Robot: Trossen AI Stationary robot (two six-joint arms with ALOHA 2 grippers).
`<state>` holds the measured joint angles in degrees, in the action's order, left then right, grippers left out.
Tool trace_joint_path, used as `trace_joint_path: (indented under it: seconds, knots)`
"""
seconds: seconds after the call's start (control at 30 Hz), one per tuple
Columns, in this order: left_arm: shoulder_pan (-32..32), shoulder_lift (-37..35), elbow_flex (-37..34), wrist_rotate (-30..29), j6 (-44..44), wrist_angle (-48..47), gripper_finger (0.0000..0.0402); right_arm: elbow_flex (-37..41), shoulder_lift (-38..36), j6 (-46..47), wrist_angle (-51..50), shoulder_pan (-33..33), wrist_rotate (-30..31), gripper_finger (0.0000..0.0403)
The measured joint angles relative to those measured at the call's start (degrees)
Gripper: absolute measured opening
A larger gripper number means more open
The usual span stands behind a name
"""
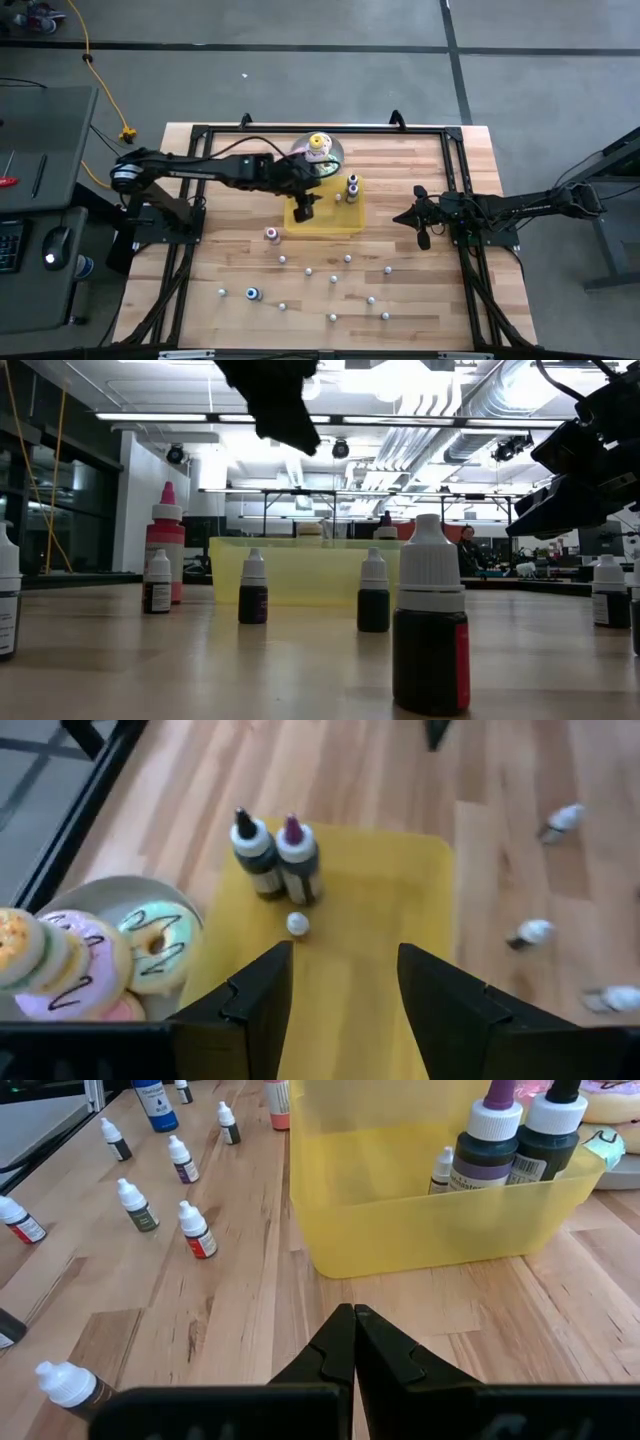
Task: Pick & Place food coloring
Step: Put the large pink food coloring bottle into the yellow container
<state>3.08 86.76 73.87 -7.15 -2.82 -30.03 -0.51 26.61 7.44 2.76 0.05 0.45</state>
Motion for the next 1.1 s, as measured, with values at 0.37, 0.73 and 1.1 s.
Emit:
trace_joint_path:
  seconds: [0.37, 0.73, 1.1]
  knots:
    - [-2.81, -4.89, -0.03, 9.03, -4.99, -13.01, 0.0177, 0.0, 0.0, 0.0, -0.07, -0.01, 0.02, 0.0]
    - [-5.42, -6.93, -0.09, 12.39, -2.13, -31.42, 0.0177, 0.0, 0.0, 0.0, -0.01, -0.02, 0.02, 0.0]
    - [-8.08, -8.94, -1.57, 13.07, 6.43, -34.57, 0.0177, 0.0, 0.0, 0.0, 0.01, -0.01, 0.02, 0.0]
